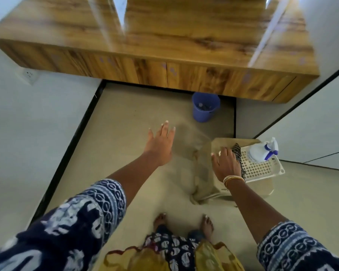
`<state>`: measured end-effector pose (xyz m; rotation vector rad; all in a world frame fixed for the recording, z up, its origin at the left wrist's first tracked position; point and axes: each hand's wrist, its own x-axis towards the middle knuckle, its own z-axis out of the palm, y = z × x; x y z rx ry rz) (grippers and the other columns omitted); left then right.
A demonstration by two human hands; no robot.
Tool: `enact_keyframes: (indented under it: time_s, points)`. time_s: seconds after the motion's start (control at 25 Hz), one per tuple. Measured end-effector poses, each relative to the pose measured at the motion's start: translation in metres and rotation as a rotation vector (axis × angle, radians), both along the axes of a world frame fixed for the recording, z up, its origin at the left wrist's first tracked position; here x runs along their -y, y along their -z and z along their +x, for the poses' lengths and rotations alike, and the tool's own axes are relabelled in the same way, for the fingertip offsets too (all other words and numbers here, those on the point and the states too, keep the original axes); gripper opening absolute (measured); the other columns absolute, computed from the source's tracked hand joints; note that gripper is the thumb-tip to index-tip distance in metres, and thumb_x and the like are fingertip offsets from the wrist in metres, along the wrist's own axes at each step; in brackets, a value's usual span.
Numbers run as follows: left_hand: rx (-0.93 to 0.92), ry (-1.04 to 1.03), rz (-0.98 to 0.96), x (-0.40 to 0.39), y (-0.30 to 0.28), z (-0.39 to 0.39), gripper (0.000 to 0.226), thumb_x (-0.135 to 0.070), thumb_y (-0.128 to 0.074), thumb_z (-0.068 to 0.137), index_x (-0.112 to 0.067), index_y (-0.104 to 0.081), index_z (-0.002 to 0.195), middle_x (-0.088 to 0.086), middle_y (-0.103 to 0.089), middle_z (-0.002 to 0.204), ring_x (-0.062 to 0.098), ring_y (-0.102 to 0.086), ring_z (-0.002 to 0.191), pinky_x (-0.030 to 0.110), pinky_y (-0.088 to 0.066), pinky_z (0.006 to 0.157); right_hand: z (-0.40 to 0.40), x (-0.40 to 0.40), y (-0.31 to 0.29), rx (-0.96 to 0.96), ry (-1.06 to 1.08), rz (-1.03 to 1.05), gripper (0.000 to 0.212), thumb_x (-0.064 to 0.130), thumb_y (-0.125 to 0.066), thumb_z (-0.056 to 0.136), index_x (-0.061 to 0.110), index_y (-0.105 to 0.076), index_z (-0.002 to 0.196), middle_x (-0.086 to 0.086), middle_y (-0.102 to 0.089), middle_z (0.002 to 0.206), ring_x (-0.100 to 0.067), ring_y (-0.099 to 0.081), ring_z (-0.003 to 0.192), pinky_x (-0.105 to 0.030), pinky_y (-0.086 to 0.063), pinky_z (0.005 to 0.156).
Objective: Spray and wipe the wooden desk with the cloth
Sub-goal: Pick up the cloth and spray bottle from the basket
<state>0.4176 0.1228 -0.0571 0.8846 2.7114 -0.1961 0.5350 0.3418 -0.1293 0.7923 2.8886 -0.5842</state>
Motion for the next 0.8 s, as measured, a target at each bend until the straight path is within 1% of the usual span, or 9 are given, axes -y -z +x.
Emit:
enact_keyframes:
  time_s: [0.08, 0.24, 0.32, 0.4, 0.48, 0.56, 0.68, 0.8]
  points:
    - [-0.013, 0.027, 0.006, -0.023, 0.017, 0.005, 0.077, -0.029, -0.046, 0.094, -0.010, -0.002, 0.155, 0.019, 0.004, 0.163, 0.031, -0.005, 0.151, 0.062, -0.014, 0.115, 0.009, -0.026, 0.026, 0.032, 0.032, -0.016, 0.043, 0.039, -0.046, 0.096, 0.004, -0.050, 0.121, -0.017, -0.053, 0.125, -0.038, -0.052, 0.115, -0.049, -0.046, 0.087]
    - [0.003, 0.045, -0.041, -0.068, 0.057, 0.019, 0.077, -0.032, -0.045, 0.094, -0.009, -0.004, 0.155, 0.018, 0.003, 0.163, 0.029, -0.007, 0.151, 0.061, -0.018, 0.114, 0.012, -0.071, 0.076, 0.151, 0.163, -0.139, 0.044, 0.027, -0.052, 0.093, 0.002, -0.043, 0.127, -0.023, -0.049, 0.128, -0.042, -0.052, 0.116, -0.050, -0.045, 0.089]
    - [0.021, 0.051, -0.046, -0.087, 0.073, 0.023, 0.076, -0.032, -0.043, 0.094, -0.010, -0.004, 0.155, 0.018, 0.003, 0.163, 0.028, -0.008, 0.151, 0.060, -0.019, 0.114, 0.008, -0.089, 0.096, 0.194, 0.196, -0.186, 0.047, 0.022, -0.053, 0.091, 0.002, -0.039, 0.131, -0.023, -0.046, 0.131, -0.043, -0.050, 0.118, -0.050, -0.043, 0.092]
    - [0.058, 0.027, -0.009, -0.105, 0.085, 0.025, 0.075, -0.031, -0.044, 0.094, -0.011, -0.006, 0.155, 0.017, 0.000, 0.163, 0.028, -0.010, 0.150, 0.060, -0.020, 0.113, 0.004, -0.103, 0.114, 0.225, 0.259, -0.234, 0.054, 0.031, -0.054, 0.093, 0.006, -0.036, 0.137, -0.022, -0.043, 0.137, -0.043, -0.047, 0.122, -0.051, -0.041, 0.097]
    - [0.127, -0.031, 0.039, -0.122, 0.094, 0.028, 0.074, -0.030, -0.045, 0.094, -0.012, -0.008, 0.155, 0.017, -0.002, 0.163, 0.027, -0.012, 0.150, 0.059, -0.020, 0.113, 0.003, -0.112, 0.130, 0.287, 0.344, -0.298, 0.063, 0.042, -0.055, 0.091, 0.014, -0.031, 0.142, -0.020, -0.041, 0.139, -0.043, -0.045, 0.124, -0.053, -0.040, 0.102]
    - [0.178, -0.061, 0.065, -0.138, 0.102, 0.030, 0.073, -0.030, -0.045, 0.095, -0.013, -0.008, 0.155, 0.015, -0.003, 0.163, 0.027, -0.013, 0.150, 0.058, -0.020, 0.114, 0.003, -0.117, 0.143, 0.352, 0.390, -0.342, 0.068, 0.042, -0.059, 0.088, 0.019, -0.026, 0.143, -0.022, -0.041, 0.137, -0.045, -0.045, 0.125, -0.055, -0.039, 0.103]
    - [0.253, -0.112, 0.111, -0.154, 0.112, 0.023, 0.072, -0.030, -0.046, 0.096, -0.015, -0.008, 0.155, 0.013, -0.005, 0.163, 0.026, -0.015, 0.149, 0.057, -0.020, 0.114, 0.006, -0.123, 0.161, 0.393, 0.364, -0.289, 0.076, 0.040, -0.065, 0.085, 0.018, -0.024, 0.145, -0.022, -0.040, 0.137, -0.045, -0.042, 0.126, -0.053, -0.041, 0.101]
    - [0.342, -0.218, 0.169, -0.166, 0.121, 0.015, 0.071, -0.033, -0.047, 0.097, -0.017, -0.009, 0.154, 0.011, -0.011, 0.162, 0.028, -0.025, 0.146, 0.056, -0.025, 0.114, 0.008, -0.138, 0.175, 0.404, 0.351, -0.257, 0.071, 0.038, -0.066, 0.085, 0.010, -0.031, 0.140, -0.023, -0.046, 0.133, -0.044, -0.045, 0.124, -0.050, -0.042, 0.100]
